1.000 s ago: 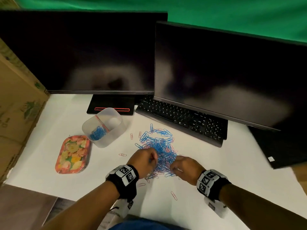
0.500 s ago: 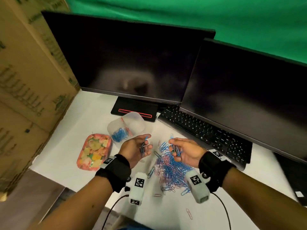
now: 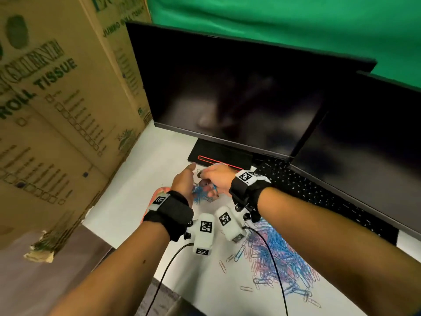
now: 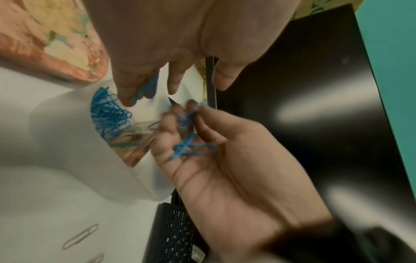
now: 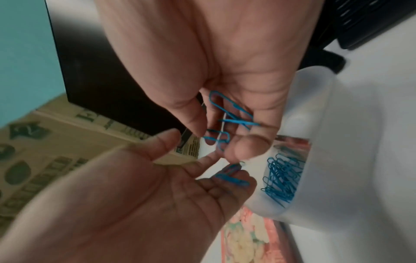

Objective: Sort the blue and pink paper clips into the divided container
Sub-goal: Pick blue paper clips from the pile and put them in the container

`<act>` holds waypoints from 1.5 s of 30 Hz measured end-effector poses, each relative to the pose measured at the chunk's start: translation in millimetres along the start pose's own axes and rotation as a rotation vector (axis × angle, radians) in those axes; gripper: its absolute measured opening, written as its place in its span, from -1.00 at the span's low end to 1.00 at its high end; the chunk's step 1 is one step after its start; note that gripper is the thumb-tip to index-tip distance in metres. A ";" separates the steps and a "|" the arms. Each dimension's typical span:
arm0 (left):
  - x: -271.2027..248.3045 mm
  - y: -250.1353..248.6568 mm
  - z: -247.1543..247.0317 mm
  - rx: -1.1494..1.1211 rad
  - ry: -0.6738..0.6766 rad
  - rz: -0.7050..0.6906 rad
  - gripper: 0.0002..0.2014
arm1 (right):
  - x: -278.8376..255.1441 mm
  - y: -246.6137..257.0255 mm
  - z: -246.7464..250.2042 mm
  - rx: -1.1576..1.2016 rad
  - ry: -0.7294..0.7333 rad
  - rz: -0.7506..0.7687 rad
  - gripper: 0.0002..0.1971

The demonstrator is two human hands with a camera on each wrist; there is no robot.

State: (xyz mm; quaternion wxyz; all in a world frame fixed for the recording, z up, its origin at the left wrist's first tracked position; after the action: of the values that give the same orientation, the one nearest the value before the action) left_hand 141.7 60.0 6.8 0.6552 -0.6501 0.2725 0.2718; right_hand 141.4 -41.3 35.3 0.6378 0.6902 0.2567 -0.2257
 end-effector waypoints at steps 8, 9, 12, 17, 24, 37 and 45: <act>-2.0 -18.6 12.1 0.220 -0.032 -0.175 -0.65 | -5.3 7.8 4.0 -0.005 -0.007 -0.058 -0.70; -5.2 -21.0 9.3 0.259 -0.034 -0.229 -0.72 | -12.5 5.7 12.4 0.007 -0.002 -0.053 -0.72; -18.6 -24.3 -7.1 0.403 -0.021 -0.432 -0.86 | -39.3 -2.2 48.7 0.032 -0.016 0.011 -0.83; -52.1 24.5 -86.6 0.969 0.306 -0.692 -0.83 | -89.2 -64.9 152.3 -0.263 -0.264 0.171 -0.84; -39.1 125.0 -111.8 1.812 0.263 -0.635 -0.78 | -155.6 -168.9 207.2 -0.645 -0.400 0.142 -0.83; -38.8 127.3 -112.4 1.706 0.193 -0.632 -0.93 | -163.8 -235.1 150.1 -1.188 -0.157 0.380 -0.92; -55.1 135.6 -117.4 1.185 0.472 -0.539 -0.55 | -160.3 -215.0 153.1 -0.981 -0.168 0.533 -0.92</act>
State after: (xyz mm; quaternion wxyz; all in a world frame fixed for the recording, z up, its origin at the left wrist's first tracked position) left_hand 6.1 -56.5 -50.2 0.8677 -0.2693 0.3391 -0.2439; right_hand -117.1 -192.8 -39.5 0.9372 0.3333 0.0968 0.0348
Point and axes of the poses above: each hand's wrist, its own x-axis towards the middle knuckle, its own z-axis out of the back of the hand, y = z × x, the point moved 10 cm from there along x, towards the middle knuckle, and after that the axes turned 13 degrees about x, right-handed, at the moved point
